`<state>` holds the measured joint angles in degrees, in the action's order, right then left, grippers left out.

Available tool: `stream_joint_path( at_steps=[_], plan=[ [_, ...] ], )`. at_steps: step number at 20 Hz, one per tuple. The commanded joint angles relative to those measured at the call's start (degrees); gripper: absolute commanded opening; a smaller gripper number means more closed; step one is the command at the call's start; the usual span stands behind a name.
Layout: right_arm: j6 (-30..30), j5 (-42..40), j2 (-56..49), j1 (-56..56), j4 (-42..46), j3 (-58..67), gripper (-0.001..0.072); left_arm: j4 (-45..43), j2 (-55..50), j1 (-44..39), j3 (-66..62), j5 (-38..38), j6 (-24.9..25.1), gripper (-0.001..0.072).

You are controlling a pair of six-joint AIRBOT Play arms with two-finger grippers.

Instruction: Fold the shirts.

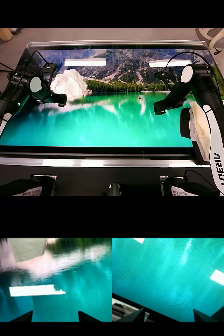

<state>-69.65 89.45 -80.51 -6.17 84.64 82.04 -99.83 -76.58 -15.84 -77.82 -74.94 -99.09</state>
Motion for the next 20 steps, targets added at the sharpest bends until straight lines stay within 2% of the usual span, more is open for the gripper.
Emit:
stream_joint_path(
  at_steps=[1,16,20],
  plan=[
    [-0.02,0.02,0.02,-0.04,0.0,-0.02,0.065,0.0,-0.02,0.04,0.02,0.0,0.02,0.0679],
    [-0.02,0.02,0.02,-0.04,0.0,-0.02,0.065,0.02,-0.04,0.04,0.02,0.15,-0.02,0.0679],
    [-0.02,0.07,0.02,-0.04,0.02,-0.02,0.065,0.02,-0.15,0.04,0.02,7.48,-0.02,0.0679]
  ],
)
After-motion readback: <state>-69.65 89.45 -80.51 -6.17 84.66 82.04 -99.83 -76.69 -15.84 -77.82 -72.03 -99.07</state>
